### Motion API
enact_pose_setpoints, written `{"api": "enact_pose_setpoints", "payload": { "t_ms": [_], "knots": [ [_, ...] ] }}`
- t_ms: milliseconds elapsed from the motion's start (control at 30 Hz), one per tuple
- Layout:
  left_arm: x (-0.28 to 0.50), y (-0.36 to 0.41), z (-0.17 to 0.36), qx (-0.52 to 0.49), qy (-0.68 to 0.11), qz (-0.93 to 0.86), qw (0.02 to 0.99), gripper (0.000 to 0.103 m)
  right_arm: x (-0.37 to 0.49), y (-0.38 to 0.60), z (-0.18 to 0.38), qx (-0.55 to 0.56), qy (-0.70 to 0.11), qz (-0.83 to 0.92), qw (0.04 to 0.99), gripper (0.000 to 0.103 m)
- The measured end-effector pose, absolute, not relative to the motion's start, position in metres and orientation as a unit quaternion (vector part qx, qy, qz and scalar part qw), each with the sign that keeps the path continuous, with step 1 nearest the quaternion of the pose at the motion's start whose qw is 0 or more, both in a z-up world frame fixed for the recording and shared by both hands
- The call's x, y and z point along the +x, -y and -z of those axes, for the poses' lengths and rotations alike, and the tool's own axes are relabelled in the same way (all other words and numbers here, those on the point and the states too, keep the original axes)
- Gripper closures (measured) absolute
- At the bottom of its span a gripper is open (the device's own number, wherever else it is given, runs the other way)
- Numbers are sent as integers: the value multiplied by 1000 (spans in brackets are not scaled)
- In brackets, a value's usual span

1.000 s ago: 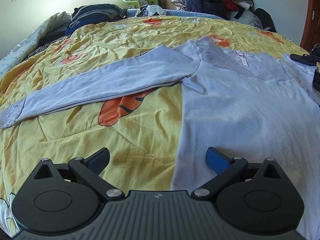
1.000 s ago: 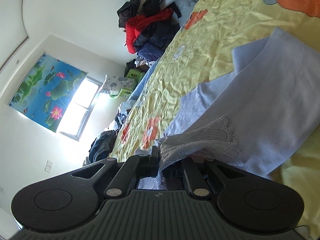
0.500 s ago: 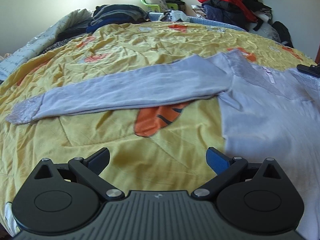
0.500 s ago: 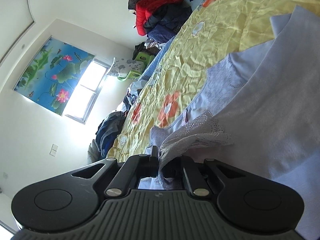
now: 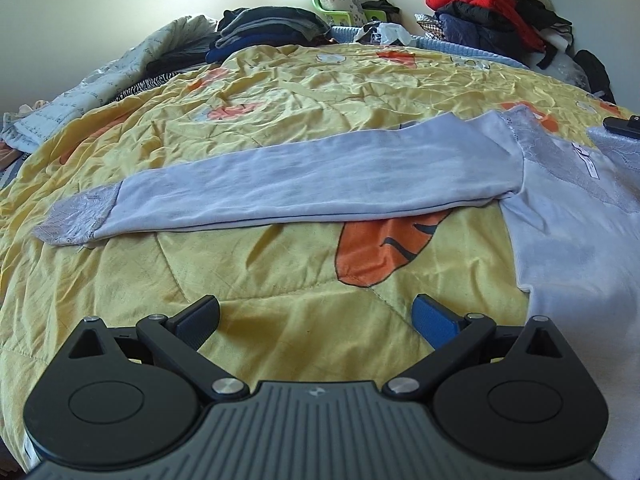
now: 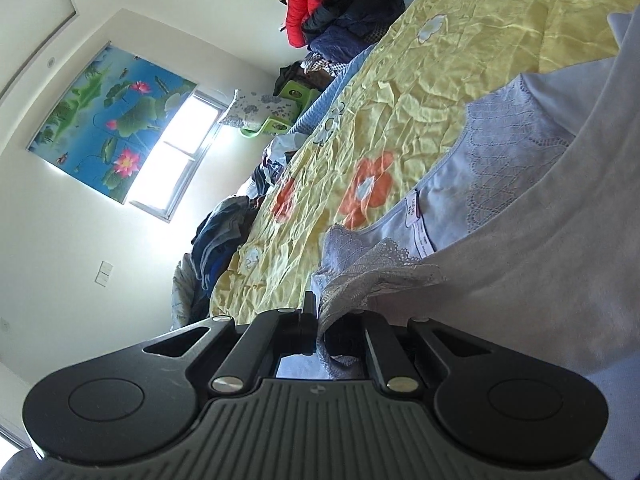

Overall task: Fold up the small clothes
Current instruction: 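Carry the held sleeve with the right gripper across the sweater chest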

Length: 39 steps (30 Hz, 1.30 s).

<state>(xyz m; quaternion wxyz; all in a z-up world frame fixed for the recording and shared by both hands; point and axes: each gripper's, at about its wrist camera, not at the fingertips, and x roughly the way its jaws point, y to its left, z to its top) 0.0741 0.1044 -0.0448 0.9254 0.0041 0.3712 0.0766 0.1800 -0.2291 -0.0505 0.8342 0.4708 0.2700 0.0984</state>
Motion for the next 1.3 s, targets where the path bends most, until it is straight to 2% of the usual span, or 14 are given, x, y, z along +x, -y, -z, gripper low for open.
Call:
{"api": "enact_pose_setpoints", "payload": {
  "t_ms": [333, 900, 1033, 1100, 1133, 1167, 1300],
  "knots": [
    [75, -109, 44, 25, -318, -115, 941, 0, 195, 202, 45, 459, -279, -105, 837, 94],
    [78, -124, 55, -20, -329, -109, 938, 0, 225, 127, 39, 440, -301, -150, 833, 93],
    [78, -125, 55, -25, -329, -108, 938, 0, 228, 115, 43, 424, -315, -154, 835, 88],
    [78, -126, 55, -32, -330, -105, 938, 0, 230, 112, 45, 406, -325, -152, 841, 77],
    [78, -126, 55, -33, -330, -104, 938, 0, 231, 110, 46, 396, -329, -151, 844, 66],
    [78, -126, 55, -32, -329, -104, 938, 0, 231, 107, 46, 383, -331, -153, 849, 59],
    [77, -125, 55, -33, -329, -104, 938, 0, 228, 88, 31, 296, -330, -169, 881, 55]
  ]
}}
